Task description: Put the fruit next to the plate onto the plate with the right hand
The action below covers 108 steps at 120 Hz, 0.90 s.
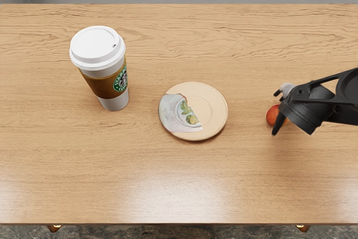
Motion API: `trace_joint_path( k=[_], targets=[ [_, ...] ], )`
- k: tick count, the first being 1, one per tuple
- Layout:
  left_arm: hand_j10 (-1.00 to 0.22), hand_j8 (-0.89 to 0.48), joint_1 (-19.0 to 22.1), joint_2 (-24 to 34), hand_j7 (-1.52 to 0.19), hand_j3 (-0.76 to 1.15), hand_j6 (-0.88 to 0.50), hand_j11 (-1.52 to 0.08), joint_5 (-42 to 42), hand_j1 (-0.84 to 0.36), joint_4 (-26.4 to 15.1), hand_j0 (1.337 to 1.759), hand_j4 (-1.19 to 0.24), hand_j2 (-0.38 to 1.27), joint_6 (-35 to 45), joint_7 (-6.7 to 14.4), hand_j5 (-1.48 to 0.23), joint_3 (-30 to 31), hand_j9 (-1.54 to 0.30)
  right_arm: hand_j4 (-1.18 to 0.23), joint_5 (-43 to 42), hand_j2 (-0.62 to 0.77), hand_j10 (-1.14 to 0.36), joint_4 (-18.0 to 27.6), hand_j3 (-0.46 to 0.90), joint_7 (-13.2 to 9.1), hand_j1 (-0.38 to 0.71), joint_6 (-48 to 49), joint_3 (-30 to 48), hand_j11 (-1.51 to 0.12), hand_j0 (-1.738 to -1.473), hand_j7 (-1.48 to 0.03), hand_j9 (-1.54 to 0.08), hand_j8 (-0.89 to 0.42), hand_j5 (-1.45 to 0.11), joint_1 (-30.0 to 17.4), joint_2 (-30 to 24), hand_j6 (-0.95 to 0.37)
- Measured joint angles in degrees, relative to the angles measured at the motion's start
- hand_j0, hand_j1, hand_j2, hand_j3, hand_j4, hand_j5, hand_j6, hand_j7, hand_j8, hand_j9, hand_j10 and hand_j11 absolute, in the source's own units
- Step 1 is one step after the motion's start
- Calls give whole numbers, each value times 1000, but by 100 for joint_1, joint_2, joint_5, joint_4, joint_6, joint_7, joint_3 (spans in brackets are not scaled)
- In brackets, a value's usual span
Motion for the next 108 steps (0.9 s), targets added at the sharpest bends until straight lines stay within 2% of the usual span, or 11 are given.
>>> trace_joint_path(
  k=[28, 40, 43, 48, 53, 60, 72, 79, 82, 97, 108],
  targets=[
    [-12, -12, 2, 0, -15, 0, -12, -15, 0, 336, 0, 1658, -12, 2, 0, 0, -15, 0, -15, -250, 2, -49, -250, -36, 0, 0, -50, 0, 8, -324, -1658, -324, -324, -250, -324, -29, 11, -250],
    [-12, -12, 4, 0, -15, 0, -12, -15, 0, 336, 0, 1658, -12, 2, 0, 0, -15, 0, -15, -453, 13, -91, -451, -50, 0, -1, 189, -3, 214, -585, -1658, -585, -585, -442, -583, -188, -5, -452],
    [-12, -12, 0, 0, -15, 0, -12, -15, 0, 335, 0, 1658, -12, 2, 0, 0, -15, 0, -15, -504, 17, -81, -498, -69, -1, -8, 232, -9, 300, -651, -1657, -648, -660, -363, -643, -249, -14, -478],
    [-12, -12, -1, 0, -15, 0, -12, -15, 1, 335, 0, 1658, -12, 2, 0, -1, -15, -2, -15, -582, 22, -34, -469, -98, -2, -30, 272, -26, 404, -746, -1654, -738, -938, -195, -721, -324, -25, -432],
    [-12, -12, 3, 0, -15, 0, -12, -15, 1, 335, 1, 1658, -12, 2, 0, -1, -15, -2, -15, -639, 14, 27, -468, -138, 0, -33, 293, -24, 491, -823, -1651, -811, -973, -174, -794, -384, -39, -416],
    [-12, -12, 5, 0, -15, 0, -12, -15, 1, 335, 1, 1658, -12, 2, 0, -1, -15, -1, -15, -690, 2, 146, -476, -249, 1, -17, 314, -8, 892, -914, -1651, -892, -998, -259, -888, -581, -210, -414],
    [-12, -12, 0, 0, -15, 0, -12, -15, 1, 335, 0, 1658, -12, 3, 0, -1, -15, -1, -15, -733, 3, 273, -413, -429, 0, -3, 397, 27, 1573, -1028, -1651, -986, -1081, -189, -1028, -853, -715, -333],
    [-12, -12, 3, 0, -15, 0, -12, -15, 1, 335, 0, 1658, -12, 3, 0, -1, -15, -2, -15, -752, 12, 345, -382, -493, 0, -3, 454, 48, 2317, -1075, -1648, -1023, -1114, -146, -1081, -1182, -1110, -292],
    [-12, -12, 0, 0, -15, 0, -12, -15, 1, 335, 0, 1658, -12, 3, 0, -1, -15, -2, -15, -765, 32, 311, -373, -514, 0, -4, 445, 201, 2820, -1088, -1646, -1036, -1121, -138, -1088, -1417, -1297, -283],
    [-12, -12, -1, 0, -15, 0, -12, -15, 0, 335, -1, 1658, -12, 3, 0, 0, -15, -1, -15, -806, 607, 290, -394, -759, 0, -4, 394, 2389, 5721, -1127, -1645, -1081, -1146, -158, -1120, -3346, -1912, -311],
    [-12, -12, 3, 0, -15, 0, -12, -15, 1, 335, -1, 1658, -12, 3, 0, -1, -15, -2, -15, -811, 960, 228, -412, -872, 0, 0, 378, 3940, 7327, -1156, -1643, -1100, -1166, -176, -1141, -4126, -2073, -316]
  ],
)
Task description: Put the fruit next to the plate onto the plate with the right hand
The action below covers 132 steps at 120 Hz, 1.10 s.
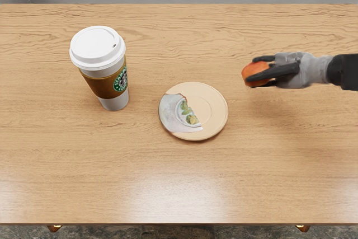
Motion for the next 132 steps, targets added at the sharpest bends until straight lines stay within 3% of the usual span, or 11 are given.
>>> trace_joint_path(
  k=[10, 16, 34, 50, 68, 72, 89, 110, 118, 132],
  targets=[
    [-12, -12, -5, 0, -15, 0, -12, -15, 0, 335, 1, 1658, -12, 3, 0, 0, -15, 0, -15, -813, 114, 252, -415, -81, 0, 0, 377, 770, 620, -1171, -1641, -1112, -1176, -180, -1147, -296, 19, -316],
    [-11, -12, -4, 0, -15, 0, -12, -15, 0, 335, 1, 1658, -12, 3, 0, 0, -15, 0, -15, -823, 29, 199, -428, -252, -1, -1, 356, 1004, 795, -1175, -1641, -1117, -1177, -186, -1146, -352, 231, -323],
    [-12, -12, 1, 0, -15, 0, -12, -15, 0, 335, 1, 1658, -12, 3, 0, 0, -15, 0, -15, -870, -1061, 108, -480, -1392, -1, 0, 298, 1279, 1002, -1170, -1640, -1126, -1168, -238, -1123, -92, 1750, -352],
    [-12, -12, -2, 0, -15, 0, -12, -15, 0, 335, 1, 1658, -12, 3, 0, 0, -15, 1, -15, -866, -1747, 132, -474, -2198, -1, -2, 308, 1379, 822, -1172, -1639, -1130, -1172, -232, -1131, 48, 2697, -349],
    [-12, -12, 2, 0, -15, 0, -12, -15, 0, 335, 1, 1658, -12, 2, 0, 0, -15, 1, -15, -872, -1971, 128, -480, -2555, 0, -2, 300, 1425, 355, -1174, -1639, -1132, -1172, -237, -1135, 132, 3097, -351],
    [-12, -12, 0, 0, -15, 0, -12, -15, 0, 335, 1, 1658, -12, 2, 0, 0, -15, 1, -15, -777, -1977, 103, -470, -2591, 0, -1, 228, 1418, 309, -1035, -1642, -998, -1034, -221, -1002, 138, 3133, -337],
    [-12, -12, -3, 0, -15, 0, -12, -15, -1, 335, 0, 1658, -12, 2, 0, 0, -15, 1, -15, -389, -1949, 51, -155, -2603, 0, 0, -60, 1390, 267, -517, -1650, -499, -518, -106, -498, 360, 3106, -167],
    [-12, -12, -4, 0, -15, 0, -12, -15, -1, 335, 0, 1658, -12, 2, 0, 1, -15, 1, -15, -164, -1888, 21, -54, -2593, 0, 0, -226, 1395, 264, -219, -1655, -212, -220, -44, -212, 573, 2725, -70],
    [-12, -12, -3, 0, -15, 0, -12, -15, -1, 335, 0, 1658, -12, 2, 0, 1, -15, 2, -15, -119, -1601, 15, -39, -2484, 0, 0, -261, 1643, 297, -158, -1656, -153, -159, -32, -153, 542, 2283, -51],
    [-12, -12, -5, 0, -15, 0, -12, -15, -1, 336, -1, 1658, -12, 2, 0, 1, -15, 2, -15, -67, -997, 8, -22, -2309, 0, 0, -299, 2581, 383, -89, -1657, -86, -90, -18, -86, 78, 988, -29]
  ],
)
